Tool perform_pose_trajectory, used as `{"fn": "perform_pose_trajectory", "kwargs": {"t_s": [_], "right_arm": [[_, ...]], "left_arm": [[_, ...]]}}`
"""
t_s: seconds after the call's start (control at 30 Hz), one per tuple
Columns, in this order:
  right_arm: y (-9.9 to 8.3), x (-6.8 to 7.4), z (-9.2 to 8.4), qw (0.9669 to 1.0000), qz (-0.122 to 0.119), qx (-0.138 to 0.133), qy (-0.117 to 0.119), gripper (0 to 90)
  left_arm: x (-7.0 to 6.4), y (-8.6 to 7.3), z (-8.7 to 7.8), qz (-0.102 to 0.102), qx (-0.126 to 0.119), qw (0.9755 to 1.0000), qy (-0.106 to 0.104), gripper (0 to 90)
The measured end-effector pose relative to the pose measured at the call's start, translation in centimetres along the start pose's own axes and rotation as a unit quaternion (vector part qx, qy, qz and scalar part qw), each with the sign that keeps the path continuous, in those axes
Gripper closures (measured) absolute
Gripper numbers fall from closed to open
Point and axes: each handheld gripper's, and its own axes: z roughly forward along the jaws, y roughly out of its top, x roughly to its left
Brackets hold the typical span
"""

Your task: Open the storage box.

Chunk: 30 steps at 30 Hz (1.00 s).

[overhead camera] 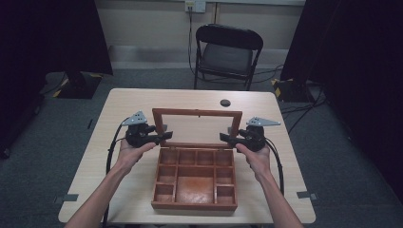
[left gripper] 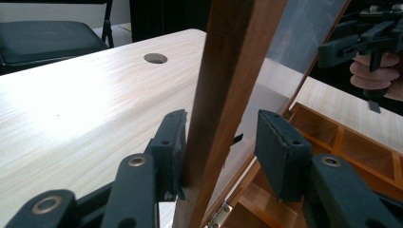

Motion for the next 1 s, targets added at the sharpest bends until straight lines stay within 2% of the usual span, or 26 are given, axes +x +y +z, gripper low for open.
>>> {"fn": "perform_pose_trajectory", "kwargs": {"t_s": [0.1,0.2,0.23,0.27,0.53,0.7,0.8,0.93,1.0], "right_arm": [[-0.3,-0.1,0.3,1.0,0.001,0.006,0.0,44.3],[-0.4,-0.1,0.4,1.0,0.0,0.009,0.002,43.7],[-0.4,-0.1,0.4,1.0,0.0,0.009,0.002,43.7],[-0.5,0.0,0.6,0.9999,-0.004,0.013,0.001,43.7],[-1.3,-0.6,0.6,0.9998,0.005,0.015,-0.01,45.6],[-1.6,-0.9,0.7,0.9997,0.012,0.017,-0.013,46.3],[-1.8,-0.9,1.1,0.9996,0.008,0.025,-0.012,45.8],[-2.2,-0.8,1.6,0.9991,0.003,0.037,-0.019,45.8],[-2.4,-1.0,1.6,0.999,0.005,0.037,-0.024,47.7]], "left_arm": [[0.0,-0.2,0.2,-0.006,-0.007,1.0,-0.001,54.3],[0.3,-0.8,0.3,-0.005,0.015,0.9999,-0.004,54.5],[0.3,-0.8,0.3,-0.005,0.015,0.9999,-0.004,54.6],[0.3,-1.1,0.5,-0.006,0.022,0.9997,0.002,54.7],[0.4,-1.6,0.8,-0.01,0.023,0.9996,0.012,55.3],[0.5,-1.7,0.9,-0.006,0.021,0.9996,0.015,55.9],[0.5,-2.0,1.0,0.003,0.039,0.999,0.021,56.6],[0.7,-2.5,1.2,-0.003,0.046,0.9987,0.021,57.9],[0.9,-2.6,1.3,-0.014,0.044,0.9987,0.021,58.6]]}}
